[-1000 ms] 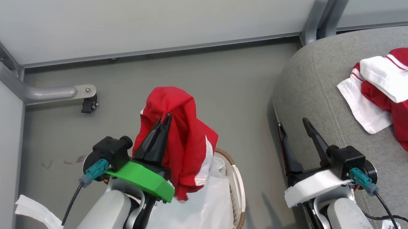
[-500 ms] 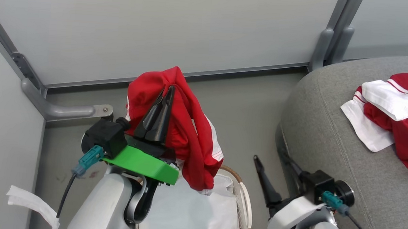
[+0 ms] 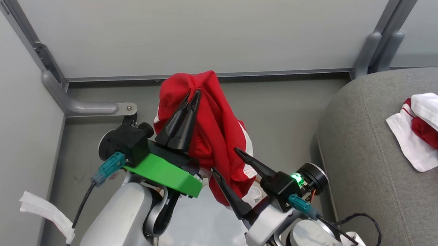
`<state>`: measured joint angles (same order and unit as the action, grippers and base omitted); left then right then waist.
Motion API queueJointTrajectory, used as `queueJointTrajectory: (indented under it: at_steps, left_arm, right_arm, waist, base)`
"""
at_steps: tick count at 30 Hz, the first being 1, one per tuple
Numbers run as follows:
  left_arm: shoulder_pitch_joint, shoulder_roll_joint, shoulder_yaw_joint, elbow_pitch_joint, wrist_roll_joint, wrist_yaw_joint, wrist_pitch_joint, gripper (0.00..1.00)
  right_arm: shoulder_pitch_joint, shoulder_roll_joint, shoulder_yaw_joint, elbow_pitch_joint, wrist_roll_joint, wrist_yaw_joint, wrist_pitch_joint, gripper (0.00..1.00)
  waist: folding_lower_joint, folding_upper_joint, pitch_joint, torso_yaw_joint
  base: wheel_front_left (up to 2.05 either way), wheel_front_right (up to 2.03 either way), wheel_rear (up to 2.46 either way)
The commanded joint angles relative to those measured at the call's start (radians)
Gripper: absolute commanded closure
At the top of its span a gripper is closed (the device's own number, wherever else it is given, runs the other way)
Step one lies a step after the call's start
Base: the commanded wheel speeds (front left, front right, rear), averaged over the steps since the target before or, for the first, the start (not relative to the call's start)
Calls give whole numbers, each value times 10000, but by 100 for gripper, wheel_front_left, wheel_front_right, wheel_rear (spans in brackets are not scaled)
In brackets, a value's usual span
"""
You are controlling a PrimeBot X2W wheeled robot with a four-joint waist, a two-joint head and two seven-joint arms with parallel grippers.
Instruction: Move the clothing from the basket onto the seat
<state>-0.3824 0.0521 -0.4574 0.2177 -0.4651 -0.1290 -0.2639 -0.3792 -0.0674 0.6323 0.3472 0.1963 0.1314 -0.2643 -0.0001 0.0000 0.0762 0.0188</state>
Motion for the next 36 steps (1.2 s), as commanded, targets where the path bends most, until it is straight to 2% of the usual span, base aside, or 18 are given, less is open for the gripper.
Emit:
queueJointTrajectory:
  at_steps: [1,9,18,20,21,23,36]
  left_arm:
    - [-181,6,-72,4,48,-23,-7,100]
    - [-380,-4,-883,-83,-359,-23,-7,100]
    - [-589,-5,-1559,-163,-647,-23,-7,100]
    - [-607,-6,-1657,-168,-701,-23,-7,100]
    - [-621,-6,-1696,-165,-709,-23,-7,100]
    - [-645,-6,-1735,-158,-722,-23,-7,100]
    - [-335,-8,-1269,52,-489,-24,-7,100]
  right_arm:
    - [-209,29,77,259,-178,-14,-1,0]
    - [-704,153,349,1795,-449,-14,-1,0]
    - [-785,138,357,2486,60,-14,-1,0]
    - [-773,137,362,2693,194,-14,-1,35]
    - [-773,134,356,2783,273,-14,-3,60]
    - [-771,141,417,2958,453,-14,-1,100]
    - [-354,136,-79,3284,630,-14,-1,100]
  waist:
    - [1,0,53,182]
    - [1,0,20,683]
    - [1,0,65,1089]
    - [1,0,73,1142]
    - [1,0,79,1168]
    - [1,0,90,1202]
    - [1,0,174,892]
  base:
    - [0,0,0]
    - [0,0,0]
    - [0,0,0]
    - [0,0,0]
    - [0,0,0]
    - [0,0,0]
    - [0,0,0]
